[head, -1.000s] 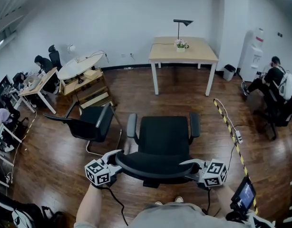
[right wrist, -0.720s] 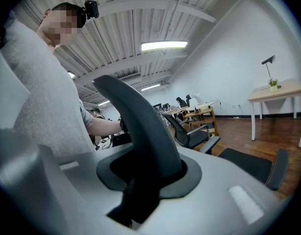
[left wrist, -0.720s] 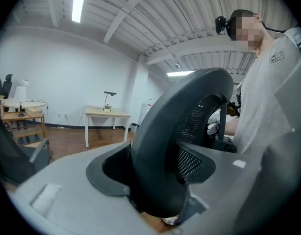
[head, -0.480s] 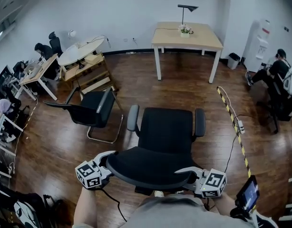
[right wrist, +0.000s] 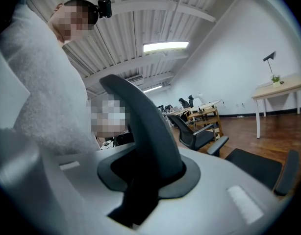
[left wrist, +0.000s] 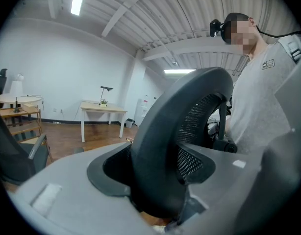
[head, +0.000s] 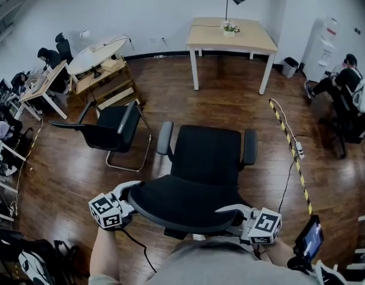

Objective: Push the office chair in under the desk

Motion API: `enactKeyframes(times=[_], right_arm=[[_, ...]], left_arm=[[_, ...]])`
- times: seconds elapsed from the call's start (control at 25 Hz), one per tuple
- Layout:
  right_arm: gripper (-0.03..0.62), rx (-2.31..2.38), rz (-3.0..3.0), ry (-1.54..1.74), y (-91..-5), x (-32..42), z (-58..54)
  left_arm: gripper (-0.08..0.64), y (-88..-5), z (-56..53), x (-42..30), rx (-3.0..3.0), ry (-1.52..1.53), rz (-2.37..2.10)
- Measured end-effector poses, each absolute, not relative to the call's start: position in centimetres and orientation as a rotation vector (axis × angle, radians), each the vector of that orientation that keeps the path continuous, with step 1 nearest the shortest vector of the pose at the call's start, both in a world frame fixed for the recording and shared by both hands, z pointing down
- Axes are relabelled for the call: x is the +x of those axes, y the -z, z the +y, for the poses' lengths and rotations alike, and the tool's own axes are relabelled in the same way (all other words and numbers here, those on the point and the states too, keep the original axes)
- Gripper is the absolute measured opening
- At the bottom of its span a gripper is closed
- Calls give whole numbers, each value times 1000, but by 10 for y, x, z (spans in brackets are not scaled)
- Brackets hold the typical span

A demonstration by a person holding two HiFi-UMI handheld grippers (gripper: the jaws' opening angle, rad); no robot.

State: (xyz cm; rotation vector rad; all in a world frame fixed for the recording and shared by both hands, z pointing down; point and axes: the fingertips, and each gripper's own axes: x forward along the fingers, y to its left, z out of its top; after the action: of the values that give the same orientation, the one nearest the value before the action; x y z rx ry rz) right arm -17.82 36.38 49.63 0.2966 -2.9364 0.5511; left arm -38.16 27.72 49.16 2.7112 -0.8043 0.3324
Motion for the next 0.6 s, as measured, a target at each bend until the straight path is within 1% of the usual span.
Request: enactKeyframes(times=[0.4, 0.6], right_arm=[[115, 409, -2936, -534, -493, -191, 338], [121, 458, -2938, -531, -494, -186, 314]], left_arm=[[267, -488, 246, -390, 2735, -340, -742], [256, -490, 225, -381, 2745, -347, -696]])
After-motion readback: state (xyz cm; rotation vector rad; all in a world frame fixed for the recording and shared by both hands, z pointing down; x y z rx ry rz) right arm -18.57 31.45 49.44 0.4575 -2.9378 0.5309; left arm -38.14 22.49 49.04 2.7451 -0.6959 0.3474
